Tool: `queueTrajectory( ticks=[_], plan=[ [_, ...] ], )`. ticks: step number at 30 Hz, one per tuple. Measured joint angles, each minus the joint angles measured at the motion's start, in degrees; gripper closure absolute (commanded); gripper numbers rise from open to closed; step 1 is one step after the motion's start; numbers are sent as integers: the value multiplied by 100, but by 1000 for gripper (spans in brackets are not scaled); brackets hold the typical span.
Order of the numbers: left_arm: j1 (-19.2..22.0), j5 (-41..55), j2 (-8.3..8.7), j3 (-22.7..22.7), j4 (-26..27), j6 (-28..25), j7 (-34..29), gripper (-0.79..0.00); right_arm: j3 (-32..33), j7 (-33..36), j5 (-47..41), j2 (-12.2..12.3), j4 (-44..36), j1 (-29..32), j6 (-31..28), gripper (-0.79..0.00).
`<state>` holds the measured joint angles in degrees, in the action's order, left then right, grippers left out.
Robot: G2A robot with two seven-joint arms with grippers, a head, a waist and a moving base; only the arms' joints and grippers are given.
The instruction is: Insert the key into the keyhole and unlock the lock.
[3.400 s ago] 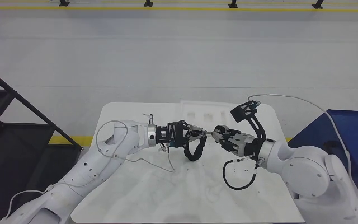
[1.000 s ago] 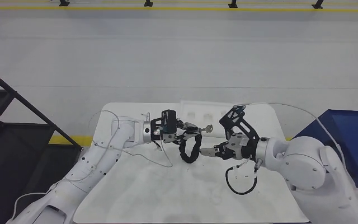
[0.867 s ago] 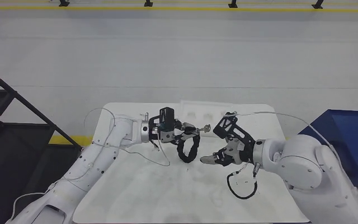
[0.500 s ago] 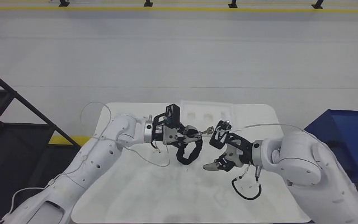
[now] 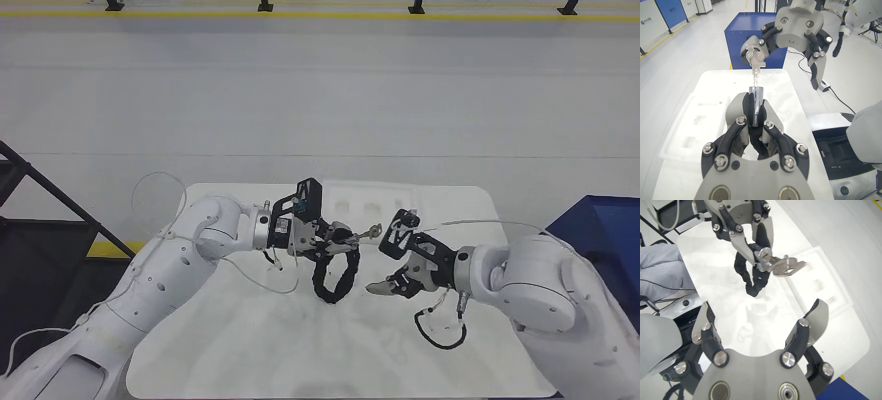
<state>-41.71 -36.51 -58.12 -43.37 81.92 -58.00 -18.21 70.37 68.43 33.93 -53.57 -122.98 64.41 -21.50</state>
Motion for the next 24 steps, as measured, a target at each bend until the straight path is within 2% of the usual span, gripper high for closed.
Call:
queueTrajectory(
  ticks=[6,10,18,24],
  plan=[
    [17,190,-9,51,-60,15,-253,0,-157,-244,218,19,-90,-1,-630,-785],
    [68,304,-46,122,-54,59,-399,0,-370,-428,525,8,-183,-52,-818,-785],
    [143,380,-112,200,-105,65,-516,0,-739,-422,805,-15,-146,-153,-793,-785],
    [133,258,-135,152,-125,64,-462,0,-781,-361,784,-11,-170,-214,-664,-785]
  ],
)
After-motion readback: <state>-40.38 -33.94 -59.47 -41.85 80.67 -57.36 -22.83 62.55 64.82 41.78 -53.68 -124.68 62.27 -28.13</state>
